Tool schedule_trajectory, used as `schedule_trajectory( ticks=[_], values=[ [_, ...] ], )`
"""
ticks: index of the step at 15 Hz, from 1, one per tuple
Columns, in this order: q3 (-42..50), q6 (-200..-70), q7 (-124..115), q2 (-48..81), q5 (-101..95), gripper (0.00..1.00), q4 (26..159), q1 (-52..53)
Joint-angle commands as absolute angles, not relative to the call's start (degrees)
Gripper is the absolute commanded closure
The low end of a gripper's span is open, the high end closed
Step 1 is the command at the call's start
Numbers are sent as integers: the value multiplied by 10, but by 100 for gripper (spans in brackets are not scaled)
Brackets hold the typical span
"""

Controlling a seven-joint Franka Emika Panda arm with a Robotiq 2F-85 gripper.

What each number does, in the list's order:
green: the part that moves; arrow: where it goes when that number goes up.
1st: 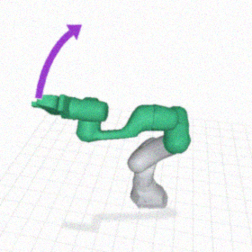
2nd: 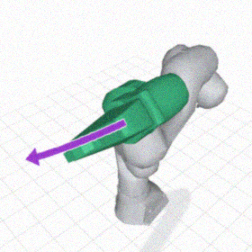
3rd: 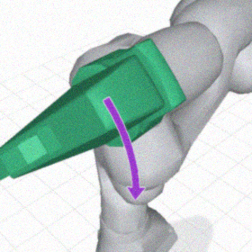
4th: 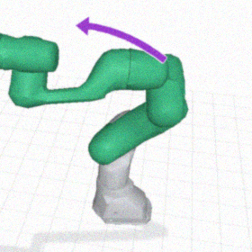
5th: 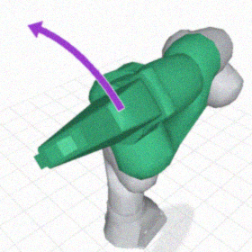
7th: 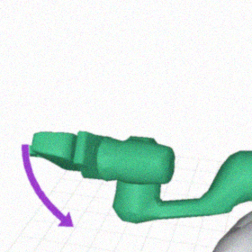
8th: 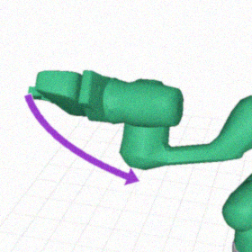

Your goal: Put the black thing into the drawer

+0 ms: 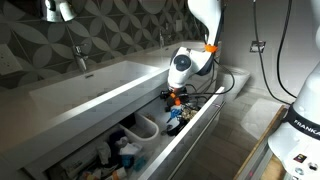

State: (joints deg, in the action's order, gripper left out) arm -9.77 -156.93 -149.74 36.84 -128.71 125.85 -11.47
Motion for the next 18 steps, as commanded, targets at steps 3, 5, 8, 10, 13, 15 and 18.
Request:
schedule_trajectory(
  ticks=[3, 5, 8, 10, 13, 15, 18],
  values=[
    [-62, -1647, -1365, 285, -1174, 0, 1324, -110],
    [-48, -1670, -1303, 265, -1120, 0, 1341, -106],
    [-27, -1701, -1180, 242, -1019, 0, 1370, -102],
    [-25, -1708, -1097, 227, -954, 0, 1391, -104],
    [-38, -1708, -970, 205, -858, 0, 1424, -116],
    [-51, -1703, -892, 187, -797, 0, 1445, -123],
    [-40, -1704, -766, 158, -674, 0, 1473, -99]
  ],
)
